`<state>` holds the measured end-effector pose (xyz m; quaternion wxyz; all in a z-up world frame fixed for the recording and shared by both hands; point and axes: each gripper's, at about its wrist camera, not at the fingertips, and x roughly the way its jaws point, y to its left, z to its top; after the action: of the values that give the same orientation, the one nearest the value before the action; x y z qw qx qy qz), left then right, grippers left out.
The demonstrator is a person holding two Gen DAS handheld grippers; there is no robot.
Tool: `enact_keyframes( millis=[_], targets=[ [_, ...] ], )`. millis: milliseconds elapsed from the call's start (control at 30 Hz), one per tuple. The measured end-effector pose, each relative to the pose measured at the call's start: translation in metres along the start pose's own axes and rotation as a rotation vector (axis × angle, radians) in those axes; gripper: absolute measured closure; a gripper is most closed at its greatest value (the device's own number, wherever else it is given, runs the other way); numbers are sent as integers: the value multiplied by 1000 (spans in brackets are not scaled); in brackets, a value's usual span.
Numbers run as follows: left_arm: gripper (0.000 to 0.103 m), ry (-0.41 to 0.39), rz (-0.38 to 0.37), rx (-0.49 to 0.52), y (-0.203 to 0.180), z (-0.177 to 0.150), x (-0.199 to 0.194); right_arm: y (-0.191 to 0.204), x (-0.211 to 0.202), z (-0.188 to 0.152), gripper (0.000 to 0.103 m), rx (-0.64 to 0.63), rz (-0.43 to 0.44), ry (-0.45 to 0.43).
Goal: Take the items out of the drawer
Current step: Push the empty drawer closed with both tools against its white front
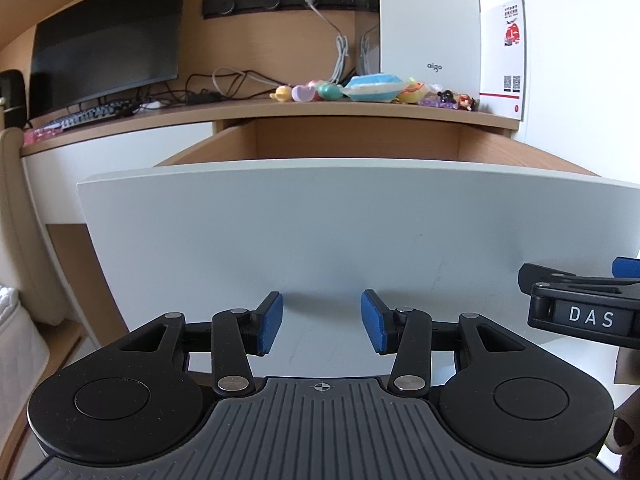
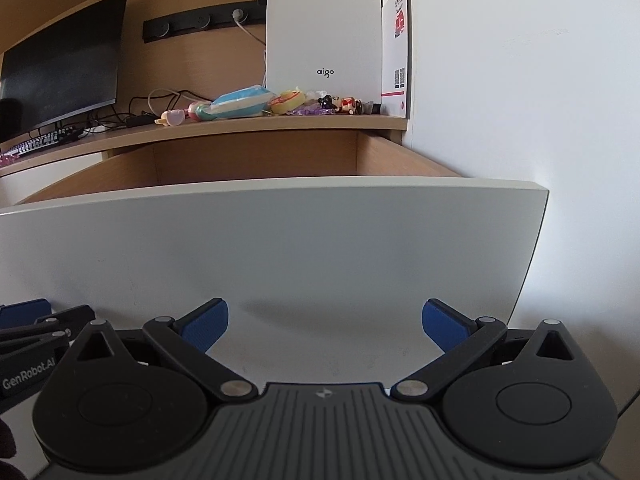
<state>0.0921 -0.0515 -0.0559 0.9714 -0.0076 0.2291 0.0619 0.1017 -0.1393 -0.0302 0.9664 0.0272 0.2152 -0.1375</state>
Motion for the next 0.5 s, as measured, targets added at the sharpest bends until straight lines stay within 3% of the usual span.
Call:
enact_keyframes(
  millis=[500],
  targets=[
    [55, 15, -30, -4, 12, 19, 36, 13, 36, 17, 0, -48, -17, 16]
  ],
)
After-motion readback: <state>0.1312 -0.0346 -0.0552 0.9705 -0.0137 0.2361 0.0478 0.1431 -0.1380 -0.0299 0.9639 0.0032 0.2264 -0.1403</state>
